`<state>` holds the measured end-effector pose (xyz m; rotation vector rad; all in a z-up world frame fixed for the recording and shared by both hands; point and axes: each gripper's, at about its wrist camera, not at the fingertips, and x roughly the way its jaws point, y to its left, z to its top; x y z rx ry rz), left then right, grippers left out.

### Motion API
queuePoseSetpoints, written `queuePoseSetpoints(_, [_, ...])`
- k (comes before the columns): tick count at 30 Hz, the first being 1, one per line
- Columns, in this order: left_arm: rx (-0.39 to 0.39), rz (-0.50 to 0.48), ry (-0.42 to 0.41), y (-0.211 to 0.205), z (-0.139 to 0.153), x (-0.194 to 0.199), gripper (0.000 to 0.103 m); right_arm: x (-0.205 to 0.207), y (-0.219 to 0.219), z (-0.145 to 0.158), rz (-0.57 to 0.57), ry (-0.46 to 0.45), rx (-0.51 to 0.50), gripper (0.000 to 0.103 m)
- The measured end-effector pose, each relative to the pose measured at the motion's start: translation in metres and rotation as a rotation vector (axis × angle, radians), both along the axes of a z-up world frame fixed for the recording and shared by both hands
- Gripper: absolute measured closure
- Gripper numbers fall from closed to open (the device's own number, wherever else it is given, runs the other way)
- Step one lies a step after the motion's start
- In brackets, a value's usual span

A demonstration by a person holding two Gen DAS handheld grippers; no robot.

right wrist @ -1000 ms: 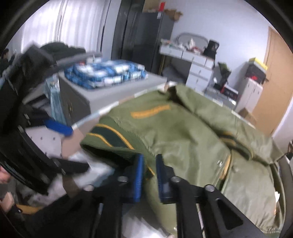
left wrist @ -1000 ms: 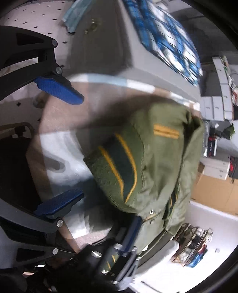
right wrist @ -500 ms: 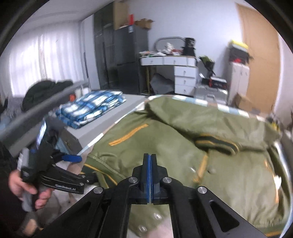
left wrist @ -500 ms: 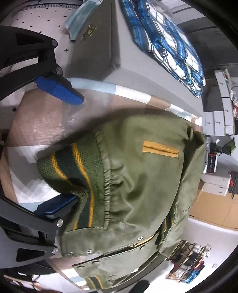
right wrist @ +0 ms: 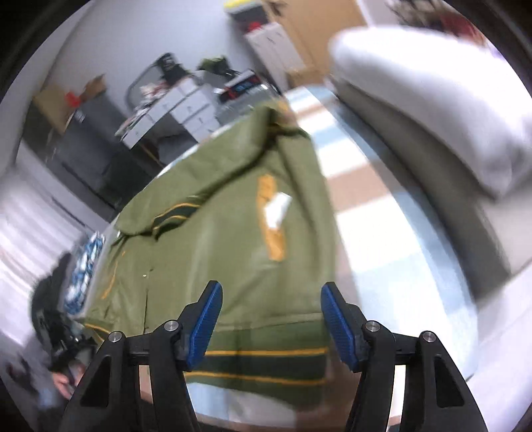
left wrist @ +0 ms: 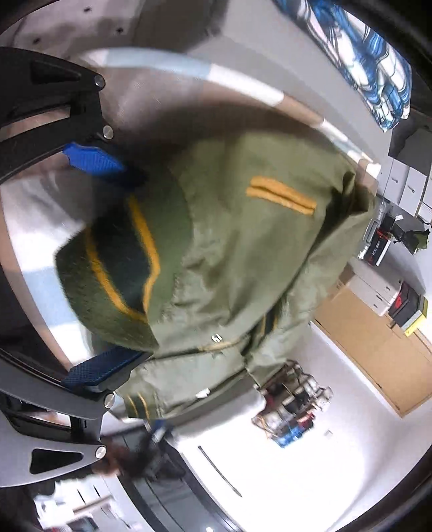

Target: Fold large clothes

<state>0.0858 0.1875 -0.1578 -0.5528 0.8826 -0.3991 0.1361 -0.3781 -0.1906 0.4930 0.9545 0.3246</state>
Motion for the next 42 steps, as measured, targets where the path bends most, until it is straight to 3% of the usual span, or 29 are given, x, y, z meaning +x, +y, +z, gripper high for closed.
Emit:
queuePoseSetpoints(6, [-0.144,-0.042,-0.065,0.001,0.015,0.009,0.016,0.015,0.003,-0.029,0.102,0.106,0.157,0.040])
queuePoseSetpoints(9, [-0.188,-0.012,0.001,0.008,0.004,0.016,0.016,0.019,0.015,-0.030,0.148,0.103,0.216,0.040])
queuePoseSetpoints(12, [-0.223,0.013,0.035,0.015,-0.005,0.016,0.016,0.019,0.017,-0.021,0.162,0.040,0.260,0.039])
queuePoseSetpoints(14, [-0.219,0.030,0.050,0.017,-0.009,0.015,0.016,0.017,0.017,-0.014,0.176,-0.005,0.276,0.049])
queuePoseSetpoints(16, [-0.212,0.027,0.051,0.018,-0.009,0.014,0.017,0.019,0.019,-0.015,0.170,-0.002,0.212,0.078])
queuePoseSetpoints(17, [-0.206,0.023,0.044,0.016,-0.007,0.014,0.018,0.019,0.019,-0.016,0.163,0.001,0.186,0.085])
queuePoseSetpoints(19, [-0.156,0.022,0.041,0.012,-0.002,0.016,0.047,0.018,0.019,-0.017,0.149,-0.010,0.170,0.090])
queuePoseSetpoints(20, [-0.097,0.037,0.065,0.008,-0.001,0.018,0.081,0.015,0.019,-0.014,0.139,-0.019,0.138,0.091])
queuePoseSetpoints(21, [-0.062,0.047,0.081,0.010,-0.002,0.020,0.088,0.016,0.022,-0.013,0.133,-0.025,0.118,0.093])
queuePoseSetpoints(23, [-0.008,0.056,0.145,0.009,-0.005,0.021,0.090,0.010,0.025,-0.003,0.130,-0.065,0.071,0.094])
queuePoseSetpoints(27, [0.085,0.053,0.168,0.003,-0.002,0.011,0.093,-0.005,0.026,0.007,0.125,-0.101,0.000,0.095])
queuePoseSetpoints(32, [0.114,0.056,0.204,-0.002,0.004,-0.018,0.095,-0.038,0.013,-0.003,0.143,-0.017,0.019,0.095])
queuePoseSetpoints(38, [0.072,0.021,0.198,-0.007,0.024,-0.048,0.095,-0.081,-0.013,0.019,0.118,-0.039,0.192,0.095])
queuePoseSetpoints(42, [0.004,-0.001,0.130,0.003,0.057,-0.009,0.095,-0.063,-0.004,0.041,0.117,-0.104,0.249,0.095])
